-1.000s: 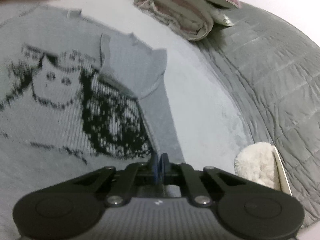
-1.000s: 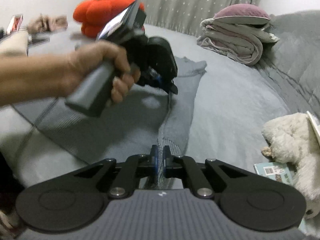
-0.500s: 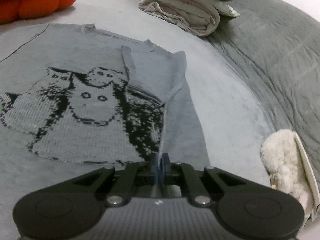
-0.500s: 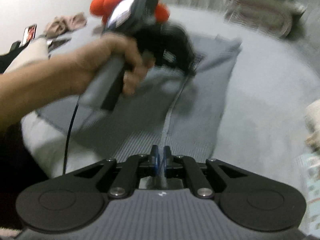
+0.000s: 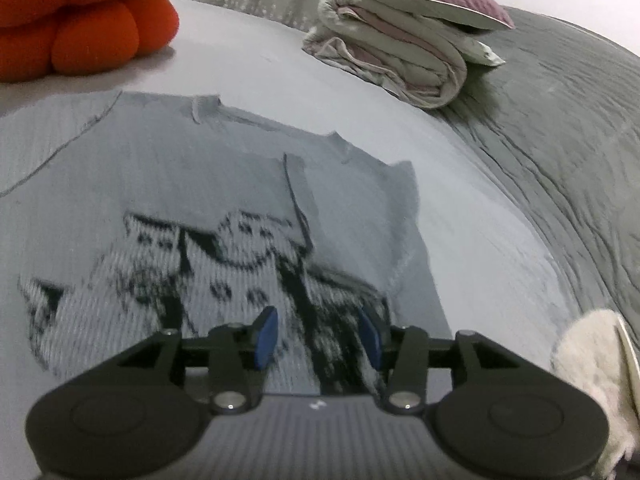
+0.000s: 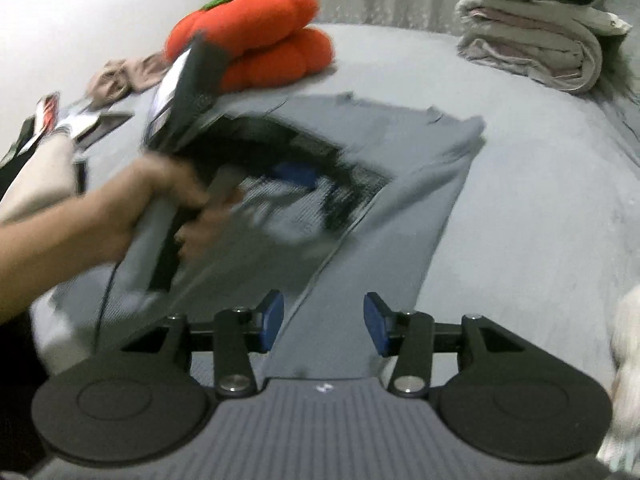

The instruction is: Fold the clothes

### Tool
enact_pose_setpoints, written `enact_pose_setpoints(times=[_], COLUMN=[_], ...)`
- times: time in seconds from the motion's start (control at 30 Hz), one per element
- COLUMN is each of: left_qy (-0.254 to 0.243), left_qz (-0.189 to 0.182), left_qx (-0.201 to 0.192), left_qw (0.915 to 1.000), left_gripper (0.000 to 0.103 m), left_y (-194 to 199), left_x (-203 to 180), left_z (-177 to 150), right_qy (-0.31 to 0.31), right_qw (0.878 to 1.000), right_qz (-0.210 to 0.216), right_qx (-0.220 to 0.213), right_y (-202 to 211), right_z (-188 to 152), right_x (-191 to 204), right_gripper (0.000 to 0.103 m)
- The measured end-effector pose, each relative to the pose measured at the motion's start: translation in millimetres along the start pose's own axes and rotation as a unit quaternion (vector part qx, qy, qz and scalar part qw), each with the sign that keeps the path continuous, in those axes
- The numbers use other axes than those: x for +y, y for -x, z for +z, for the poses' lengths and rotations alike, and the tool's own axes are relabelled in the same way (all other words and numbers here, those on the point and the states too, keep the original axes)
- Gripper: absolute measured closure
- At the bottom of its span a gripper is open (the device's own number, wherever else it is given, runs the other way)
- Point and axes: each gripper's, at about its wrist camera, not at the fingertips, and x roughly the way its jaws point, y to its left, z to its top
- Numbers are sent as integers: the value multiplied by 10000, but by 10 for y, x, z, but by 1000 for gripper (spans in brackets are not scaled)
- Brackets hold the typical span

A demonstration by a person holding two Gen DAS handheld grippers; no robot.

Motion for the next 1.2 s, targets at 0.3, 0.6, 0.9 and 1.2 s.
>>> enact_pose_setpoints(times=[0.3,0.6,0.9,1.2], left_qy=[-37,93,632,456], left_qz=[127,-108,-664,-176], left_qx=[-218,-451,-817,-1113], left_qw=[9997,9989,9924,9926], left_gripper=[58,72,100,101], left_y=[-492,-915,-1049,-820], left_x=[50,136,385,407], left_z=[393,704,692,810], right_qy=[-1071,-2066,-3500,-3027], right_qw=[9931,9754,9219,9355], right_qz=[-247,-163,220,20], right_qx=[-409,-756,-1648,-1820], right_y=[-617,-1254,-1569,-1595], right_z=[512,791,762,808], right_x=[-947,-1708,-2224,-2133], right_gripper=[54,54,54,56])
